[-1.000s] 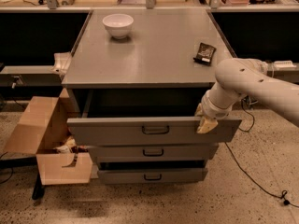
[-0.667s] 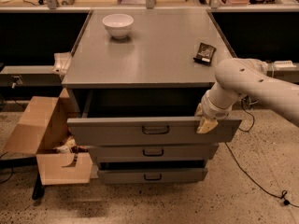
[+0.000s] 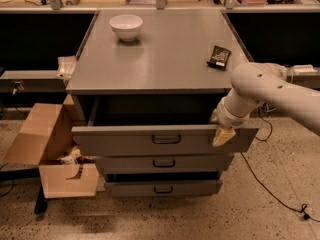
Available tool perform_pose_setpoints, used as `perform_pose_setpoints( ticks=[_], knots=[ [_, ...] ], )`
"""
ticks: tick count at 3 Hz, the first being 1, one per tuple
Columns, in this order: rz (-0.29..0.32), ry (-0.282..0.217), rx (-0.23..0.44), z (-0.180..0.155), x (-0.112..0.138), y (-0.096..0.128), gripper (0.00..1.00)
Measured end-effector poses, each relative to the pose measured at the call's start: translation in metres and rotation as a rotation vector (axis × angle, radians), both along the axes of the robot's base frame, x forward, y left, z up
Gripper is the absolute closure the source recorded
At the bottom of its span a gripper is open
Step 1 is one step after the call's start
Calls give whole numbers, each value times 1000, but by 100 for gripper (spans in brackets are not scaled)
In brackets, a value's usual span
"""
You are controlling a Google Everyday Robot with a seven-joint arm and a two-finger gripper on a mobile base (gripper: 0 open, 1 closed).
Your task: Open top drawer
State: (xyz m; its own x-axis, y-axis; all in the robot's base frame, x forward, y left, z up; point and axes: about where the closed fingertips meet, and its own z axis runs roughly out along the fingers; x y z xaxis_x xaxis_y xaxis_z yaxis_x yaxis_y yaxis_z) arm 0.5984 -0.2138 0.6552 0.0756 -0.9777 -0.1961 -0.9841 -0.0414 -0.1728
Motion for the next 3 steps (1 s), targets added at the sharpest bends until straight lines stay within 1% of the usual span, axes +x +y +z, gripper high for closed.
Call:
perform_pose_setpoints(
  ticks=[1, 2, 3],
  knots=[
    [0, 0, 0, 0, 0, 0, 0],
    [0, 0, 0, 0, 0, 0, 0],
    [9, 22, 11, -4, -19, -1, 0]
  ],
)
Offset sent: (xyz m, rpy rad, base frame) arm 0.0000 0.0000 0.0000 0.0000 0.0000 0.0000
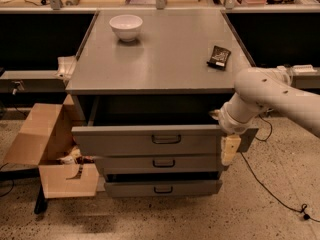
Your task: Open top drawer
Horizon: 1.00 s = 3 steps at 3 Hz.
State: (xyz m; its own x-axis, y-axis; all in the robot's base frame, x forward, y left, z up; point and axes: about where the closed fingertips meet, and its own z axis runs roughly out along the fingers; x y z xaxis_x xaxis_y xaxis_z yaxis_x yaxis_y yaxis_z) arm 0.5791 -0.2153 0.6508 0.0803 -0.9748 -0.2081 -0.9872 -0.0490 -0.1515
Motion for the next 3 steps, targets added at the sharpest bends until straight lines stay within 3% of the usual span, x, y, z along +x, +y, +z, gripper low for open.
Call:
perform_pose_setpoints(
  ticks=[1, 2, 3],
  knots=[
    [33, 20, 14, -6, -30, 4, 0],
    [57, 35, 15, -11, -50, 8, 15],
    [57, 35, 15, -4, -50, 8, 37]
  ],
)
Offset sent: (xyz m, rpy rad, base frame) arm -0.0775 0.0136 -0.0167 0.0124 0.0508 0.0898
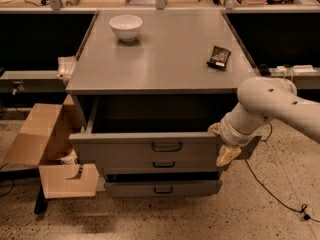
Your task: Open top drawer
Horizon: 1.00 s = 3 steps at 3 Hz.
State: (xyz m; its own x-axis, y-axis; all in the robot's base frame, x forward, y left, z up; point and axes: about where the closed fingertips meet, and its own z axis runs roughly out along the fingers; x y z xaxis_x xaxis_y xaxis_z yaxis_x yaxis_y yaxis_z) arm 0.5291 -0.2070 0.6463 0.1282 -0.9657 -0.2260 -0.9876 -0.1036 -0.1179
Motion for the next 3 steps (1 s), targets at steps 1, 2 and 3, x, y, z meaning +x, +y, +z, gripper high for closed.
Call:
perform_pose_setpoints(
  ticks=[1, 2, 3],
  knots=[
    [0, 0, 0, 5, 0, 0, 60],
    [4, -5, 1, 7, -4, 1, 84],
    [18, -27, 15, 11, -13, 5, 100]
  ],
)
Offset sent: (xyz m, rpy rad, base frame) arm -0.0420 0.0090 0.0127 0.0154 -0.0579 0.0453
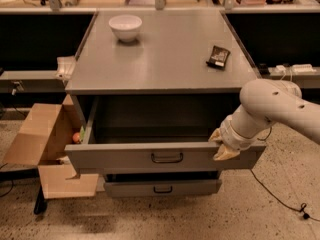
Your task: Open top drawer
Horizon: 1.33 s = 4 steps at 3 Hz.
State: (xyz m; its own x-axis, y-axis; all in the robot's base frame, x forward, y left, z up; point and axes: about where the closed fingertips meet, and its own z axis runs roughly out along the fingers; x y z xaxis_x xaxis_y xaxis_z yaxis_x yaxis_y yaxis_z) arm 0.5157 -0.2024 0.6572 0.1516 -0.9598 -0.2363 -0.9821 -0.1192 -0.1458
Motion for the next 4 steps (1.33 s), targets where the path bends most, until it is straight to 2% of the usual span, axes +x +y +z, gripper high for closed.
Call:
perform_pose_setpoints(
  ticks=[1, 2, 3, 4],
  knots=[
    [0, 0, 0, 0, 0, 0, 100],
    [-4, 9, 19, -7, -20, -2, 100],
    [-4, 9, 19, -5, -21, -2, 100],
    [-4, 10, 19, -5, -21, -2, 82]
  ],
)
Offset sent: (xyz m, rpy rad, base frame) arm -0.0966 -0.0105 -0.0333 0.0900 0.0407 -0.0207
